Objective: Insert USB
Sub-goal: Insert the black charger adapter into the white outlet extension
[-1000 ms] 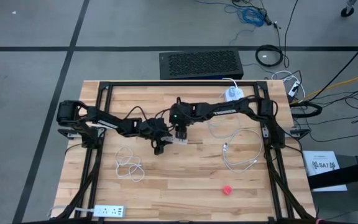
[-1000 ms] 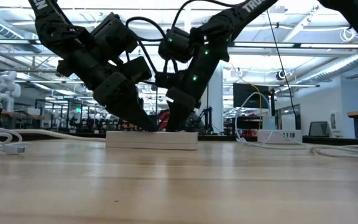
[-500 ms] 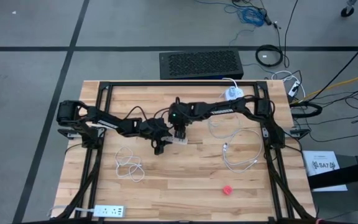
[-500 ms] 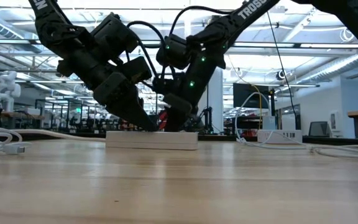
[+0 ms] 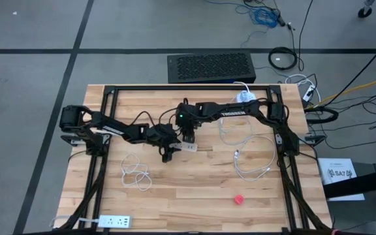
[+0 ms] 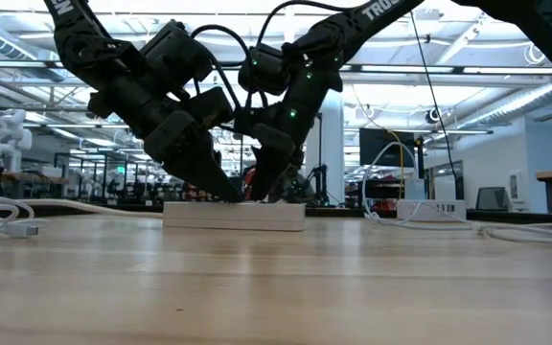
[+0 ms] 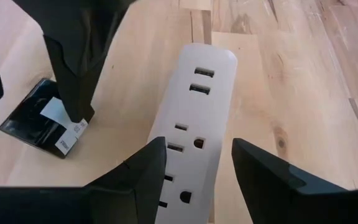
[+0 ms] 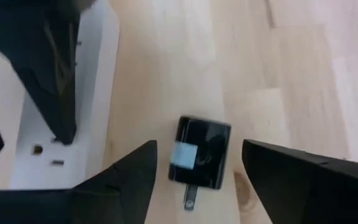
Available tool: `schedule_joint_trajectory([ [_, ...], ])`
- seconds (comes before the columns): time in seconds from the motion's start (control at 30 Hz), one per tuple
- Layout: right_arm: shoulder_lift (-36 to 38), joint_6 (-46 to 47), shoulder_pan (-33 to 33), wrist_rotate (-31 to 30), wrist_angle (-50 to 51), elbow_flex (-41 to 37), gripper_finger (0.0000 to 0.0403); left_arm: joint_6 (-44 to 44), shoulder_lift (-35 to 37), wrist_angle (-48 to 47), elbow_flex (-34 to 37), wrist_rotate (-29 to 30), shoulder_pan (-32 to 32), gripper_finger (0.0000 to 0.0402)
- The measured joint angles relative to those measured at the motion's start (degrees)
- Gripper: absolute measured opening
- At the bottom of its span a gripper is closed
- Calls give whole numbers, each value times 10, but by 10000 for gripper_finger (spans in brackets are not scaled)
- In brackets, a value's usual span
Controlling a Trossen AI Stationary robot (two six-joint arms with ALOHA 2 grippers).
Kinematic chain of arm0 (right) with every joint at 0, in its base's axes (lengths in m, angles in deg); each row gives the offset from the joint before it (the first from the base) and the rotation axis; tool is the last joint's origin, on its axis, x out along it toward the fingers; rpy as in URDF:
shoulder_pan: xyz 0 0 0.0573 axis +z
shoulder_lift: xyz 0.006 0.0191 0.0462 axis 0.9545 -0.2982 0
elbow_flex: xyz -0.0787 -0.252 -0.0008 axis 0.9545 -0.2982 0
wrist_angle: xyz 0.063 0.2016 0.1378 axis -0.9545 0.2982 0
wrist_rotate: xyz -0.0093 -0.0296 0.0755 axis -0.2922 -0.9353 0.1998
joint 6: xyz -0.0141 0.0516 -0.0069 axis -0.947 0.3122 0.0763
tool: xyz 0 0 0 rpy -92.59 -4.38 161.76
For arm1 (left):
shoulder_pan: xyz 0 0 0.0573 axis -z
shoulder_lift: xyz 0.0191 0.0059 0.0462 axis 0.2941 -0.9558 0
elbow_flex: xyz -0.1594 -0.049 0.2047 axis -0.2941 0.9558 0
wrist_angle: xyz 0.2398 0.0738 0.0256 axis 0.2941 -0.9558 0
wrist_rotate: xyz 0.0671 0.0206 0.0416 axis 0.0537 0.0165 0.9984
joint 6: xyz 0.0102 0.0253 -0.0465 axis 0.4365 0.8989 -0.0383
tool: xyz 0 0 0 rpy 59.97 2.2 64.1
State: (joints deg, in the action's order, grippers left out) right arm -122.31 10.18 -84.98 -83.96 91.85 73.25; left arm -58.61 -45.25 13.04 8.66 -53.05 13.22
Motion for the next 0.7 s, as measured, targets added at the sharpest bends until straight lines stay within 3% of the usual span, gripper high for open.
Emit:
schedule_joint_trajectory([
  [0.2,0,5,-5,3,-10,0,209,0,0,-2,0,-1,0,192],
  [0.53,2,35,-7,3,99,2,104,0,0,-6,-1,-3,0,192],
  [0.7,11,43,-2,0,157,2,85,0,0,-6,-1,-3,0,192],
])
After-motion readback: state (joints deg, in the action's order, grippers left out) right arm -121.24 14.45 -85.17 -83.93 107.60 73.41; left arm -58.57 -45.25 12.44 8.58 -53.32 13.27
